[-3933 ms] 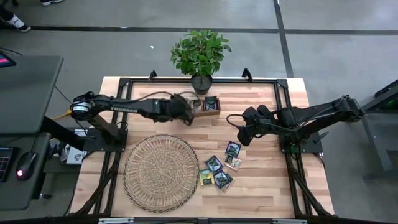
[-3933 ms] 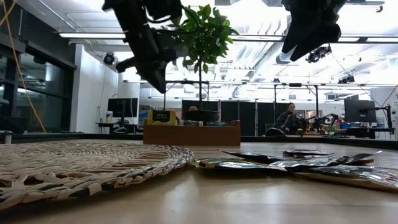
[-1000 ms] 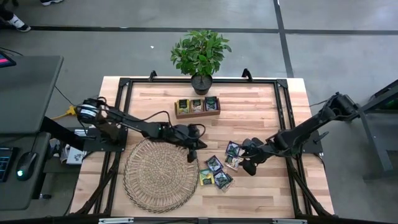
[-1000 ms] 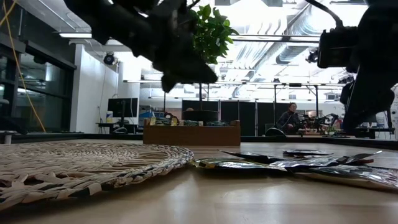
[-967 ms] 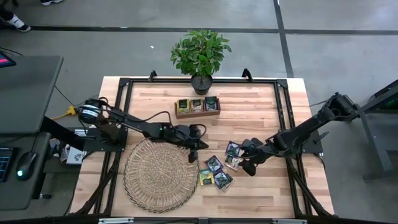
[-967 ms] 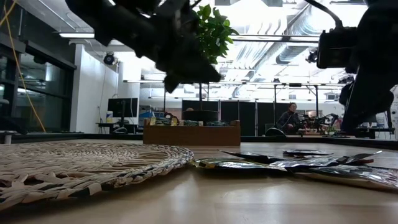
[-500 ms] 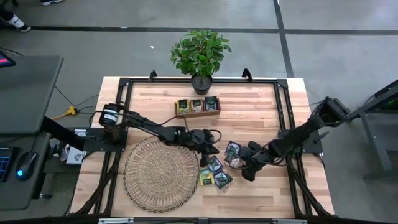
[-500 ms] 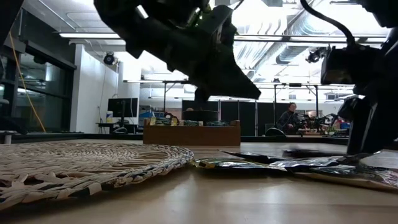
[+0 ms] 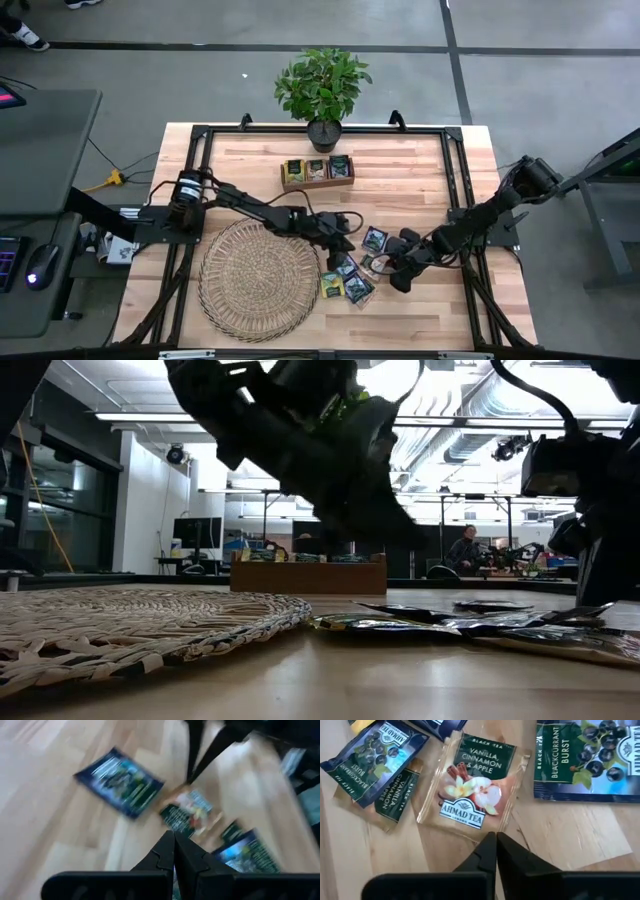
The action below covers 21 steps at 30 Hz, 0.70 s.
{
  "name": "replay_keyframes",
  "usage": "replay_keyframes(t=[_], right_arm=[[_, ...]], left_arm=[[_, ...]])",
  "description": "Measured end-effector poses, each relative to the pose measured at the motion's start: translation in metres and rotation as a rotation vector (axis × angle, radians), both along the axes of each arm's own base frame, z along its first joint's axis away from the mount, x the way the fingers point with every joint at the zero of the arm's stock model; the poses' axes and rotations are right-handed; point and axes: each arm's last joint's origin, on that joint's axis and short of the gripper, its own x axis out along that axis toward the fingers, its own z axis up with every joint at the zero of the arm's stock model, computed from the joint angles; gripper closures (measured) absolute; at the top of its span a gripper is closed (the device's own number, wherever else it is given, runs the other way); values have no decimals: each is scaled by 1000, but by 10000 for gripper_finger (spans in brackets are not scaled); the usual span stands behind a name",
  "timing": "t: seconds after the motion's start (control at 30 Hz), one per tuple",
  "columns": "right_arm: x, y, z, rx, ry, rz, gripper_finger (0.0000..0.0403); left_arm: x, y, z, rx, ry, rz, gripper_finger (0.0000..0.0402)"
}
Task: Pick & Place Tea
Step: Put the brown tea bag into the middle section of the wooden organizer
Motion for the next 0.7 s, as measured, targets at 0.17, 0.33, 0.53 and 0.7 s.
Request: replay_keyframes(t=[0.17, 0.33, 0.53, 0.7], right_arm=[[0, -1, 0, -17, 0, -20, 391], [-1, -2, -1, -22, 2, -33, 399], [-2, -4, -2, -60, 3, -78, 401], [-2, -4, -1, -53, -12, -114, 402]], left_arm=[[4, -3, -12, -133, 15, -17, 401], [13, -5, -20, -195, 37, -13, 402], [24, -7, -10, -185, 12, -24, 396], [27, -7, -5, -160, 24, -28, 379]])
